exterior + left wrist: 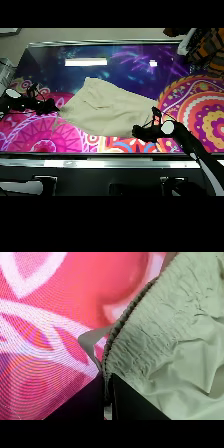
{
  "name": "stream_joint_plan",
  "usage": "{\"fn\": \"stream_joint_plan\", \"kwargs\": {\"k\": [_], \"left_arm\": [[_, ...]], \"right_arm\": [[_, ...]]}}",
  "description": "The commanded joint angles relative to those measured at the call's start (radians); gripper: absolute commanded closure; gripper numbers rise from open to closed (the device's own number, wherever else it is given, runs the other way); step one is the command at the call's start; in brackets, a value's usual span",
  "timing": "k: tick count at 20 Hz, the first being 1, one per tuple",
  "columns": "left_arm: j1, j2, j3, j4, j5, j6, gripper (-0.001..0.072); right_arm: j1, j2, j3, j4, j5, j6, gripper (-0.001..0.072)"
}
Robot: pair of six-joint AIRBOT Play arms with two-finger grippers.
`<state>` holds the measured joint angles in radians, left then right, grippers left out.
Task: Fold the clothes and pants, and hang the long-sleeved shirts on hangers.
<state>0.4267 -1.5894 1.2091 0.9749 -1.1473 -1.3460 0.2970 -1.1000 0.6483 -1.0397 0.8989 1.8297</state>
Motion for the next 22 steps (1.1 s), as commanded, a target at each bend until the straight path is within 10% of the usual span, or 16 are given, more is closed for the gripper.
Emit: {"fn": "stream_joint_plan", "kwargs": {"k": [1,18,21,22], "left_arm": [[0.0,0.0,0.0,0.0,-0.005,0.0,0.0683],[0.0,0.0,0.0,0.0,0.005,0.001,0.0683],[0.0,0.0,0.0,0.0,0.003,0.001,0.0683],[0.0,0.0,0.0,0.0,0.003,0.0,0.0683]], "right_arm": [[0.0,0.001,0.013,-0.058,0.156,0.011,0.035],[0.0,-0.14,0.013,0.032,-0.217,-0.046,0.0369],[0.0,-0.131,0.013,0.174,-0.204,-0.151,0.0693],[0.0,-0.123,0.014,0.207,-0.202,-0.158,0.0691]]}}
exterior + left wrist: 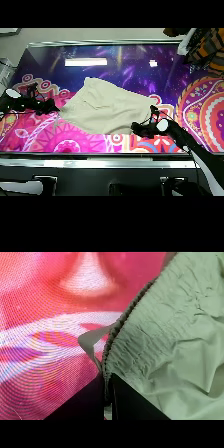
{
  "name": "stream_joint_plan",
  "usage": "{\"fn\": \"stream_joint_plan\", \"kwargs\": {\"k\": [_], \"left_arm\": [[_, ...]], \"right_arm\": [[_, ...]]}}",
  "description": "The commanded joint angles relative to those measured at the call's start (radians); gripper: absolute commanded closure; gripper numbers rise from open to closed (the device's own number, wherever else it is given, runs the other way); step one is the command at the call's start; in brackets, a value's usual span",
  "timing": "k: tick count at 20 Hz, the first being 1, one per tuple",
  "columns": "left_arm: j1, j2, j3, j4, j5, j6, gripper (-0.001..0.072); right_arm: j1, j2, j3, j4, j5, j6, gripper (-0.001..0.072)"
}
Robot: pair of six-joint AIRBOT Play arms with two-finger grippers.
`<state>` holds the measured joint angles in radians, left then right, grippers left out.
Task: Fold the clothes and pants, and hang the long-sleeved shirts on hangers.
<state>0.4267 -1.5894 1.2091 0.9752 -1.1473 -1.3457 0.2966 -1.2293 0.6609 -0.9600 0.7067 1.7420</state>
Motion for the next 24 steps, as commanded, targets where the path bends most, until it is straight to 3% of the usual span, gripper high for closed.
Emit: {"fn": "stream_joint_plan", "kwargs": {"k": [1,3,6,9,12,17,22,24], "left_arm": [[0.0,0.0,0.0,-0.001,-0.003,0.0,0.0683],[0.0,0.0,0.0,-0.001,-0.02,0.0,0.0683],[0.0,0.001,0.0,-0.005,-0.054,-0.016,0.0683],[0.0,0.002,0.0,-0.008,-0.1,-0.057,0.0683],[0.0,0.002,0.0,-0.008,-0.167,-0.057,0.0683],[-0.027,0.001,0.0,-0.007,-0.218,-0.061,0.0683],[-0.089,0.001,0.0,-0.006,-0.219,-0.06,0.0683],[-0.108,0.001,0.0,0.008,-0.225,-0.061,0.0683]], "right_arm": [[0.0,0.019,0.01,0.137,0.005,-0.065,0.0693],[-0.015,0.044,0.079,0.096,0.116,0.014,0.0693],[-0.146,0.061,0.238,0.031,0.425,0.145,0.0693],[-0.317,0.084,0.387,0.034,0.761,0.163,0.0692],[-0.438,0.129,0.474,0.032,0.987,0.146,0.0692],[-0.445,0.162,0.477,-0.045,1.055,0.133,0.0691],[-0.284,0.158,0.332,-0.225,0.901,0.16,0.0691],[-0.266,0.148,0.234,-0.232,0.842,0.17,0.0691]]}}
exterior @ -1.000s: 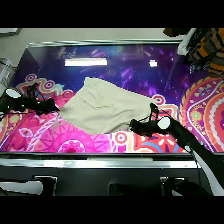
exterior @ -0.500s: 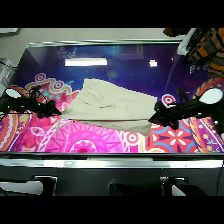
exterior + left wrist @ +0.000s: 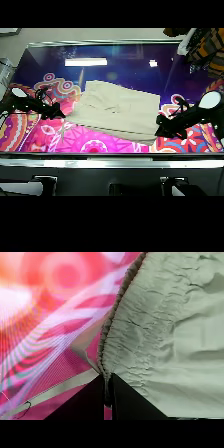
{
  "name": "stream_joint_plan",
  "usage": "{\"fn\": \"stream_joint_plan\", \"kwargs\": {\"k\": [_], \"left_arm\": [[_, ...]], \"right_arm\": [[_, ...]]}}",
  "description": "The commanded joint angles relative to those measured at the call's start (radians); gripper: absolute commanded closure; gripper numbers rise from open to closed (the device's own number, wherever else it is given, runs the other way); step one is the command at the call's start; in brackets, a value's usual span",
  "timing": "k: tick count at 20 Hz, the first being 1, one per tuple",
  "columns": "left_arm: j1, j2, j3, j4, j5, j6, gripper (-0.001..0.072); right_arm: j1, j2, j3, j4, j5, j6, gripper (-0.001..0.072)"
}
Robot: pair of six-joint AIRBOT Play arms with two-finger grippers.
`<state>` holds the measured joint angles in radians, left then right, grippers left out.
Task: Fold the clothes and pants, and hang the long-sleeved shirts on hangers.
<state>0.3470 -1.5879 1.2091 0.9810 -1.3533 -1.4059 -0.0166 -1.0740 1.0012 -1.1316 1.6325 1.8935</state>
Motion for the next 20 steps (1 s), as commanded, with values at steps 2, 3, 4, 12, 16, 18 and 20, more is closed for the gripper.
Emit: {"fn": "stream_joint_plan", "kwargs": {"k": [2,3,4,12,16,18,20], "left_arm": [[-0.04,0.0,0.0,0.038,-0.024,-0.011,0.0683],[-0.041,0.0,0.0,0.059,-0.024,-0.026,0.0683],[-0.041,0.0,0.0,0.066,-0.025,-0.027,0.0683],[-0.041,0.0,0.0,0.103,-0.086,-0.087,0.0664],[-0.031,0.03,0.001,0.103,0.0,-0.087,0.0119],[-0.024,0.062,0.001,0.096,0.092,-0.086,0.0087],[-0.022,0.086,0.008,0.046,0.234,-0.083,0.0087]], "right_arm": [[0.046,-0.023,-0.198,-0.067,-0.101,0.019,0.0691],[0.046,-0.027,-0.241,-0.08,-0.131,0.019,0.0691],[0.046,-0.028,-0.278,-0.086,-0.172,0.019,0.0691],[0.044,-0.028,-0.323,-0.094,-0.277,0.047,0.0178],[0.044,-0.028,-0.117,-0.258,-0.201,0.049,0.0132],[0.043,-0.031,0.028,-0.397,-0.245,0.111,0.0115],[0.041,-0.083,0.15,-0.475,-0.292,0.152,0.0115]]}}
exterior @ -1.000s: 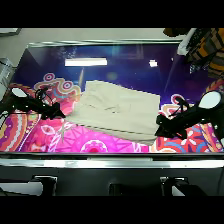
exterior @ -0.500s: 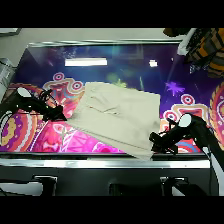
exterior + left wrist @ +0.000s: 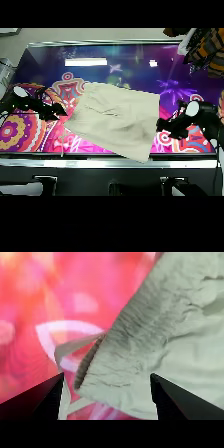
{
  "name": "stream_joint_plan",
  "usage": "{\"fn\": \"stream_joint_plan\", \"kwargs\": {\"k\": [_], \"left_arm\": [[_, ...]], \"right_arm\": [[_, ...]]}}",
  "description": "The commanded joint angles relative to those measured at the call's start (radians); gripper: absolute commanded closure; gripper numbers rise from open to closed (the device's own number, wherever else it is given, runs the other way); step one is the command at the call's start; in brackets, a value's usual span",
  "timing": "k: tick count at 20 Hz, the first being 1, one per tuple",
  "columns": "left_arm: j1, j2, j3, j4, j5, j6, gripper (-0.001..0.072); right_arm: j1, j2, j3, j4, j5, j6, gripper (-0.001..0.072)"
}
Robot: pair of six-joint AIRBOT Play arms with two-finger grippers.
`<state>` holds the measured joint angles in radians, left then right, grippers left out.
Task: Fold the clothes and pants, and hang the long-sleeved shirts on hangers.
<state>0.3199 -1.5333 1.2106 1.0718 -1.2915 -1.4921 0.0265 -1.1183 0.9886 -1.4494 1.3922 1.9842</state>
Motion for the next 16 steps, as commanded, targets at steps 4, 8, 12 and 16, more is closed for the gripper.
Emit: {"fn": "stream_joint_plan", "kwargs": {"k": [4,8,12,16], "left_arm": [[-0.03,-0.037,0.118,-0.174,0.321,0.08,0.0087],[-0.089,-0.215,0.324,-0.175,0.323,0.078,0.0087],[-0.126,-0.352,0.461,-0.176,0.275,0.074,0.0087],[-0.145,-0.399,0.473,-0.175,0.232,0.079,0.0088]], "right_arm": [[-0.182,-0.279,0.309,0.193,-0.137,-0.06,0.0107],[-0.298,-0.42,0.324,0.45,-0.389,-0.304,0.0098],[-0.281,-0.521,0.324,0.48,-0.472,-0.352,0.0099],[-0.263,-0.605,0.324,0.587,-0.479,-0.449,0.0133]]}}
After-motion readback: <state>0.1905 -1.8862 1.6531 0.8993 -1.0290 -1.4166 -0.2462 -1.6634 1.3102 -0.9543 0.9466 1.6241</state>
